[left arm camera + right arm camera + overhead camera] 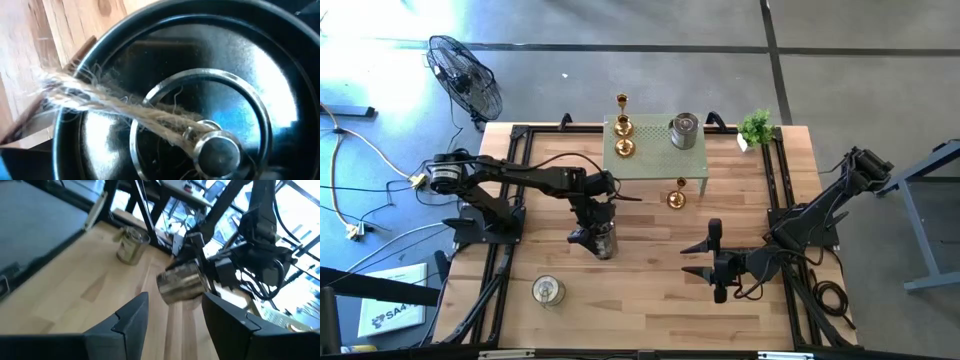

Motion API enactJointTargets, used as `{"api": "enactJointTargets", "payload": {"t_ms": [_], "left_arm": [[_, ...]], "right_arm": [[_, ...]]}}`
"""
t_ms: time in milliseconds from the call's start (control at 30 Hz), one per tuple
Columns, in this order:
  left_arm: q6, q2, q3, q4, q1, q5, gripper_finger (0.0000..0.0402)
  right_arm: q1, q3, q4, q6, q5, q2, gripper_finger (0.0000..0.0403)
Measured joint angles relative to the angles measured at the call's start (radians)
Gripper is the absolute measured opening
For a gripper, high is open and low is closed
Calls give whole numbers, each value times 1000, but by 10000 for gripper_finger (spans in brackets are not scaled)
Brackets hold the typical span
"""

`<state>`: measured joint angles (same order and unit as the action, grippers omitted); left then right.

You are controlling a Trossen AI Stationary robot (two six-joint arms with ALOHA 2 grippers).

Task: Pick & Place candle stick holders
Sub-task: Put the top silver scented candle on the shelf aligned with the other silver scented candle

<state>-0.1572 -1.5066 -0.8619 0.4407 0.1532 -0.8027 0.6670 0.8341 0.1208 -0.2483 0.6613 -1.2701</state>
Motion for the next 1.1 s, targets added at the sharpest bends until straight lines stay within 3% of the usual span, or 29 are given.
{"api": "enactJointTargets", "payload": {"t_ms": [367, 867, 967, 1100], "left_arm": [[2, 0, -48, 7, -5, 35, 358], [-4, 0, -48, -73, -5, 41, 358], [-34, 0, -54, -113, -5, 87, 358], [-87, 0, -105, -117, -17, 253, 358]], "right_arm": [[1, 0, 23, -22, -52, 0, 205], [1, 0, -5, -7, -45, 0, 387], [-1, 0, -4, 44, 21, 0, 397], [-19, 0, -1, 200, 121, 0, 390]]}}
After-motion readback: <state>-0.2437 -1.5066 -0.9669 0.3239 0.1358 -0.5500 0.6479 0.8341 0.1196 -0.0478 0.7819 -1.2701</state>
